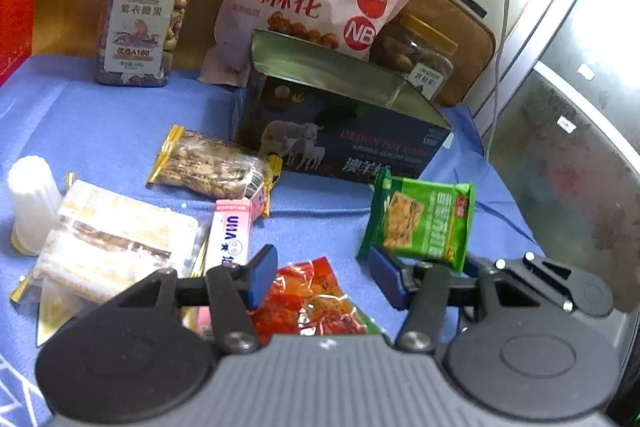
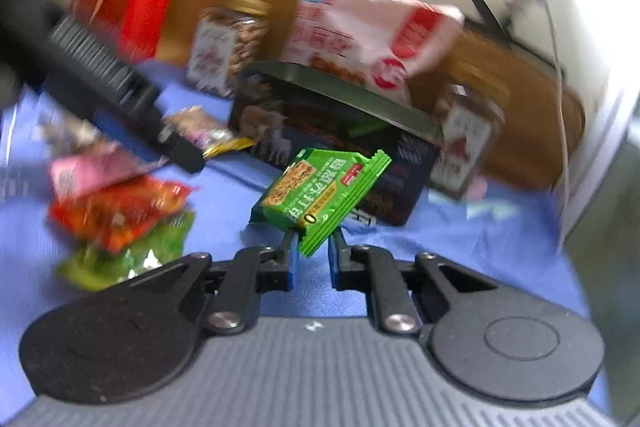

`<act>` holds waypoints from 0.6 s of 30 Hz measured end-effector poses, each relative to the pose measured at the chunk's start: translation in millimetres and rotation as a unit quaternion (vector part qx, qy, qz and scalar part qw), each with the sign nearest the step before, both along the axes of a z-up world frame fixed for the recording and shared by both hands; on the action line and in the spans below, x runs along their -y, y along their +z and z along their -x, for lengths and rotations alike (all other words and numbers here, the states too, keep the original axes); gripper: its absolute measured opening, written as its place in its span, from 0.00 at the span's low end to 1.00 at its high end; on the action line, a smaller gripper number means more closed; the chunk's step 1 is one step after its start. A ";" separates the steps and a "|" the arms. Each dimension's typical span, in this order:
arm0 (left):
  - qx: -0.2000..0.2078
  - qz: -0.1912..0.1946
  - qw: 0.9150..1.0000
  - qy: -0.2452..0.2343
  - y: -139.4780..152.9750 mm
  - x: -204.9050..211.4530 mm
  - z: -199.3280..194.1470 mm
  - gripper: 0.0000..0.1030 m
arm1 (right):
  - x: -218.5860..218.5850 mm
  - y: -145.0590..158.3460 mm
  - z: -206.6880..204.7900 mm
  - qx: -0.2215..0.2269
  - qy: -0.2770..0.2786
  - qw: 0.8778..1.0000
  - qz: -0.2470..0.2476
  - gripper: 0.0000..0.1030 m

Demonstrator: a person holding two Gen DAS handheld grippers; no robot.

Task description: Organize snacks

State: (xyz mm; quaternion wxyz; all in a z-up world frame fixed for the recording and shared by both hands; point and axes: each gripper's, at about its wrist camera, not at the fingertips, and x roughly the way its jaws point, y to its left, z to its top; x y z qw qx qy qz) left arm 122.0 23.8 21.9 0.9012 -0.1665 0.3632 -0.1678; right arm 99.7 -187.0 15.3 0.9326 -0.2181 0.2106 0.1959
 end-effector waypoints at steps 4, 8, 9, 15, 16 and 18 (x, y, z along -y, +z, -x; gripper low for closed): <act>0.002 0.016 1.000 0.009 3.2 -9.8 3.4 0.51 | -18.6 -8.0 18.2 0.052 0.048 0.994 0.082 0.20; 0.001 0.026 0.999 0.021 5.2 -22.1 5.7 0.51 | -32.9 -11.3 30.7 0.081 0.089 0.987 0.107 0.26; 0.000 0.029 0.999 0.025 5.6 -25.3 5.9 0.51 | -35.2 -10.9 32.8 0.084 0.096 0.986 0.107 0.26; -0.003 0.040 0.999 0.032 9.1 -33.2 6.6 0.51 | -29.4 -7.5 38.2 0.079 0.107 0.987 0.084 0.41; -0.003 0.042 0.999 0.030 9.6 -32.9 6.8 0.51 | -25.0 -5.8 38.4 0.075 0.106 0.988 0.077 0.42; -0.002 0.047 0.999 0.020 12.1 -30.2 7.2 0.51 | -21.4 -4.8 39.6 0.066 0.112 0.989 0.067 0.48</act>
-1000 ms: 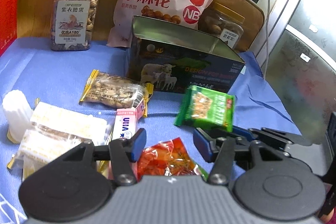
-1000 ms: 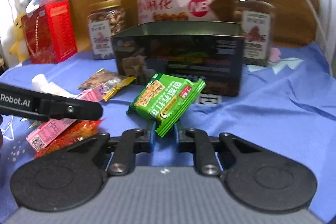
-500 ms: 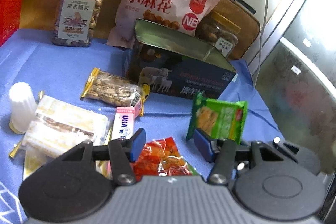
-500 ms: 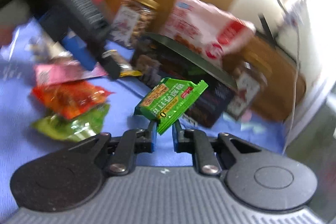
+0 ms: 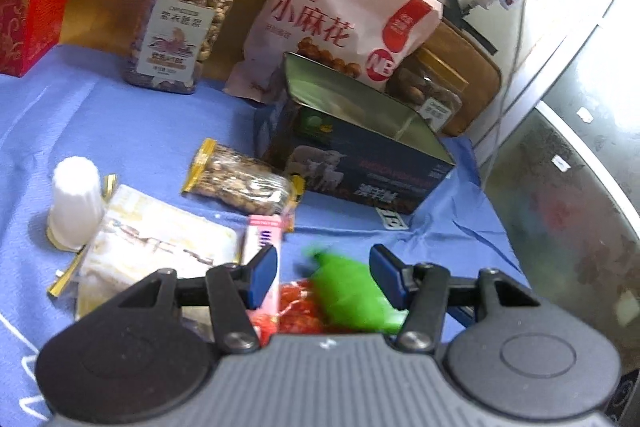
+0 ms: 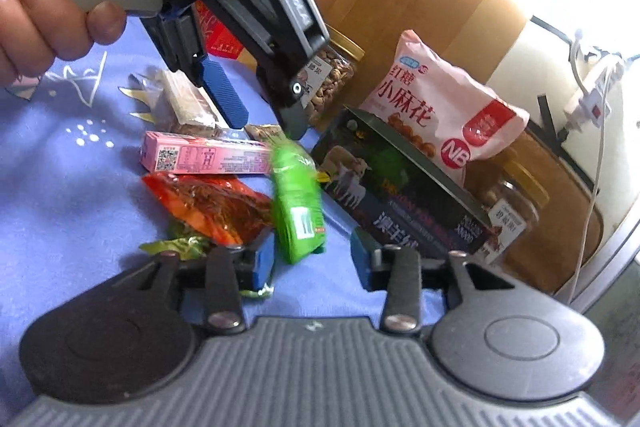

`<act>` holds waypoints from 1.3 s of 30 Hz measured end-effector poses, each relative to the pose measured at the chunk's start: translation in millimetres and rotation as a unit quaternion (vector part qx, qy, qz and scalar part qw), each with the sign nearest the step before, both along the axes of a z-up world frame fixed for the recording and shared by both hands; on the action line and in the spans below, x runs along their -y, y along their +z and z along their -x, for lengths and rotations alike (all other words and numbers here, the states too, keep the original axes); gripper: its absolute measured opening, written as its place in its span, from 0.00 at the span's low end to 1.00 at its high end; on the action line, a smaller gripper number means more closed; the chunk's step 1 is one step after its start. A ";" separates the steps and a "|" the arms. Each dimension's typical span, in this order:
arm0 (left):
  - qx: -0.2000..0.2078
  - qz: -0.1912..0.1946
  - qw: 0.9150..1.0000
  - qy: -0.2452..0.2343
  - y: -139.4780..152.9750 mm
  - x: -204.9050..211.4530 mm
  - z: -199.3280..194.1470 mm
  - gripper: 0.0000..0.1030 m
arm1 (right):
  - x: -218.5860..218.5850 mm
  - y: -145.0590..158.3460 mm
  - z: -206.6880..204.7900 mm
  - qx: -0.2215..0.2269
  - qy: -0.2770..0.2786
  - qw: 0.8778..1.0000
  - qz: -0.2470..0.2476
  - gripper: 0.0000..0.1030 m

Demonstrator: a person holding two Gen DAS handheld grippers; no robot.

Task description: Organize snacks

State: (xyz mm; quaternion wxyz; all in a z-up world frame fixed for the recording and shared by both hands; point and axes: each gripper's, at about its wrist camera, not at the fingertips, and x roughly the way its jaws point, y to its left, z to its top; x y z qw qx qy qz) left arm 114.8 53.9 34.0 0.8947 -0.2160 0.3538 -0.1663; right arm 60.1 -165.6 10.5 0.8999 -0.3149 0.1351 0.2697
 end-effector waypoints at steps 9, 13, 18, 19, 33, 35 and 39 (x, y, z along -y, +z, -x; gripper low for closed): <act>0.002 -0.023 0.999 -0.033 2.9 16.9 -1.5 0.54 | 37.7 14.5 -17.6 -0.141 0.000 0.979 -0.150 0.50; -0.010 -0.041 0.998 -0.057 -3.2 32.5 -10.1 0.54 | 44.4 14.5 -36.6 -0.211 -0.011 0.952 -0.222 0.50; -0.031 -0.082 0.994 -0.064 -15.6 47.3 -18.8 0.54 | 27.3 7.2 -54.0 -0.243 -0.012 0.947 -0.208 0.51; -0.037 -0.090 0.993 -0.062 -19.0 48.6 -20.1 0.53 | 26.3 5.5 -58.1 -0.252 -0.012 0.945 -0.210 0.51; 0.023 -0.092 0.993 -0.071 11.5 55.5 -16.9 0.45 | 36.7 15.8 -65.2 -0.247 0.005 0.926 -0.286 0.40; 0.051 -0.094 0.992 -0.069 27.7 58.9 -19.6 0.45 | 39.3 29.4 -64.2 -0.212 0.009 0.933 -0.291 0.40; 0.093 -0.118 0.987 -0.062 54.7 76.4 -44.3 0.48 | 41.7 50.3 -78.8 -0.146 0.005 0.947 -0.287 0.40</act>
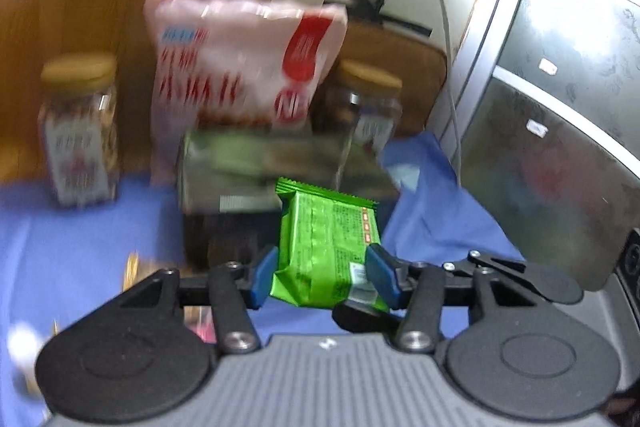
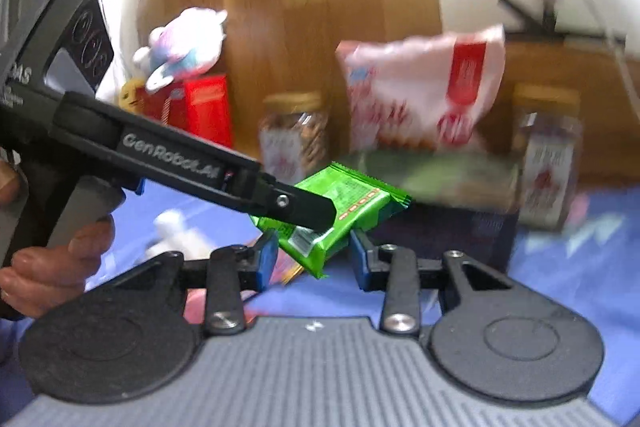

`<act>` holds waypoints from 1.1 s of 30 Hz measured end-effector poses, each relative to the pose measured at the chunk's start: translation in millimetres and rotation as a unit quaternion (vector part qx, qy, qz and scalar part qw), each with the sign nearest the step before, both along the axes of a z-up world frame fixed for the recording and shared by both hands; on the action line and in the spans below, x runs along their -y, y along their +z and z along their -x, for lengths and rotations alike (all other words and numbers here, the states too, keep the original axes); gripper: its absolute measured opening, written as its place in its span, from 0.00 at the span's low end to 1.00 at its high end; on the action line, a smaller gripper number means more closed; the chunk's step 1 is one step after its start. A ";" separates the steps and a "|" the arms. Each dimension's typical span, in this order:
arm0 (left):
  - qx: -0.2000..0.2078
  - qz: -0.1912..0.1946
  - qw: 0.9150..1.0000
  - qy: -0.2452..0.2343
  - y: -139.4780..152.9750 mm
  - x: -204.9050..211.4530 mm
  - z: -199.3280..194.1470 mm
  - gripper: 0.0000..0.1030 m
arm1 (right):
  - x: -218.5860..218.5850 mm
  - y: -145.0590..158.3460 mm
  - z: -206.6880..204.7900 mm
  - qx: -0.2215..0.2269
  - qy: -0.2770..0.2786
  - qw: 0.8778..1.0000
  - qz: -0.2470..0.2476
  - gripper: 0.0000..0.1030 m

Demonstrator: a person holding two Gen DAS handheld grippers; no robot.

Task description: Organize snacks

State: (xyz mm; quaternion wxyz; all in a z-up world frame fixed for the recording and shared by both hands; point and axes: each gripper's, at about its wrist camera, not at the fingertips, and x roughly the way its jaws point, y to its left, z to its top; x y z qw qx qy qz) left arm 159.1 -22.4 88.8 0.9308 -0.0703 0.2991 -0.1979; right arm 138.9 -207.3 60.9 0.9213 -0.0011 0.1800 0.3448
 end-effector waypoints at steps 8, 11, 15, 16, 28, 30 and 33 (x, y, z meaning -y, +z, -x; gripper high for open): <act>0.060 -0.023 0.998 0.019 1.2 30.3 -80.3 0.48 | 8.2 10.0 -86.9 0.004 -0.069 0.998 -0.006 0.35; 0.034 -0.009 0.999 0.036 -13.4 28.7 -107.0 0.48 | -3.5 1.0 -106.0 0.003 -0.080 0.996 0.027 0.36; 0.011 -0.023 0.997 0.069 -30.5 25.8 -122.2 0.55 | -11.9 -14.5 -110.3 0.006 -0.109 0.992 0.058 0.50; 0.007 -0.014 0.998 0.066 -31.0 22.2 -119.8 0.55 | -9.9 -16.3 -107.8 0.001 -0.112 0.992 0.050 0.50; 0.059 -0.022 0.998 0.025 -21.5 0.4 -2.5 0.65 | 9.6 -25.3 -17.4 -0.037 -0.119 0.992 -0.033 0.57; 0.063 -0.034 0.997 0.021 -22.8 -1.6 16.2 0.65 | 8.3 -30.8 -4.1 -0.058 -0.113 0.992 -0.027 0.58; 0.070 -0.055 0.996 0.024 -24.8 -8.7 43.5 0.65 | 7.6 -33.7 13.9 -0.096 -0.088 0.991 -0.025 0.59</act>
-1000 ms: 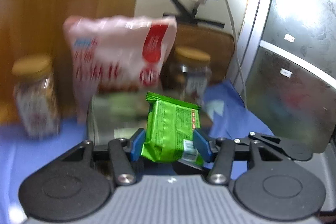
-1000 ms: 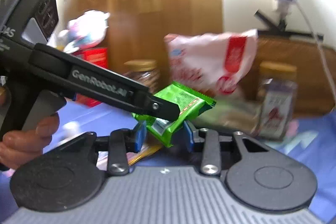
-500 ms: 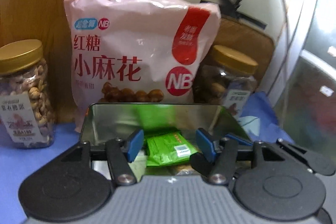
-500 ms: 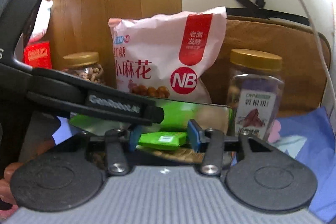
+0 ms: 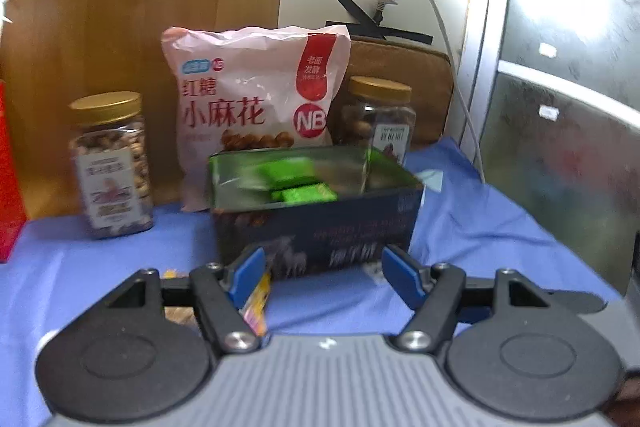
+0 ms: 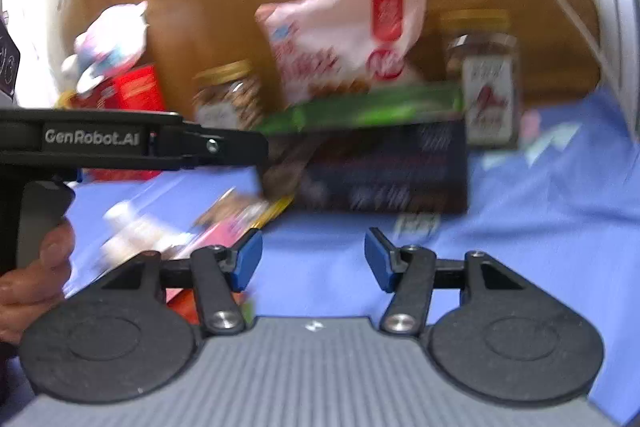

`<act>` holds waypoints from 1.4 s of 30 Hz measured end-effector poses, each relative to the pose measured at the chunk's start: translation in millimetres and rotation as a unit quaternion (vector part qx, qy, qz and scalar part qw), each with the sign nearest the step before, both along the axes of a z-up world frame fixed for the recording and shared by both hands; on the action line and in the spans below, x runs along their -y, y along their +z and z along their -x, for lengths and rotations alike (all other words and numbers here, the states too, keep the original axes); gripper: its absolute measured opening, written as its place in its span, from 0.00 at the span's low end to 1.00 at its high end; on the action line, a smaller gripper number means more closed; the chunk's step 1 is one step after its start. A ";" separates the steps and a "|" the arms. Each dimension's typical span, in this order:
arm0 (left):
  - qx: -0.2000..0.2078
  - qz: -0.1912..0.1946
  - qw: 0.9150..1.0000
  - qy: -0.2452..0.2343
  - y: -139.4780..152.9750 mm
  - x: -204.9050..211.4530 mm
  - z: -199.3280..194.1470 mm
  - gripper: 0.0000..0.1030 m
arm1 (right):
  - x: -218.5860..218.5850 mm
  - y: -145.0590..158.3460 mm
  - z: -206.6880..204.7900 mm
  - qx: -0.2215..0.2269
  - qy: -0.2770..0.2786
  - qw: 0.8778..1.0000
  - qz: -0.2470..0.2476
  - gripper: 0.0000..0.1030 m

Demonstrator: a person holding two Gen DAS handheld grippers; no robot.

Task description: Organize snacks

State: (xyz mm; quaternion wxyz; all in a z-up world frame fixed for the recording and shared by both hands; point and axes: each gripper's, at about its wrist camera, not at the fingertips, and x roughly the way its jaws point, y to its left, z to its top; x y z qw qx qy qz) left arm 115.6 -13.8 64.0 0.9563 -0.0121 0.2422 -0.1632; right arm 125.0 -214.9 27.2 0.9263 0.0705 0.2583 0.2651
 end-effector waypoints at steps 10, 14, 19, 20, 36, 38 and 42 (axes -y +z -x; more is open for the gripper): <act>-0.008 0.011 1.000 0.004 -11.1 -29.2 22.9 0.66 | -40.3 -16.8 58.3 -0.037 0.062 0.993 0.094 0.80; -0.008 0.017 1.000 -0.006 -17.2 -32.8 27.9 0.66 | -53.4 -18.3 62.3 -0.031 0.050 0.991 0.122 0.78; -0.023 0.031 0.999 -0.009 -22.8 -38.5 27.2 0.66 | -52.9 -16.1 60.5 -0.035 0.019 0.991 0.127 0.28; -0.027 0.035 0.999 -0.008 -23.2 -39.9 26.3 0.66 | -51.6 -15.1 59.3 -0.037 0.008 0.991 0.130 0.20; -0.039 0.055 0.998 -0.001 -19.3 -47.7 28.4 0.75 | -56.9 -10.9 59.4 -0.016 0.019 0.990 0.137 0.92; -0.040 0.055 0.998 -0.002 -19.3 -47.2 28.0 0.75 | -66.1 -13.7 60.1 -0.016 0.039 0.988 0.149 0.94; -0.045 0.053 0.998 -0.003 -20.7 -47.1 26.8 0.75 | -77.7 -20.9 56.0 -0.014 0.034 0.985 0.167 0.94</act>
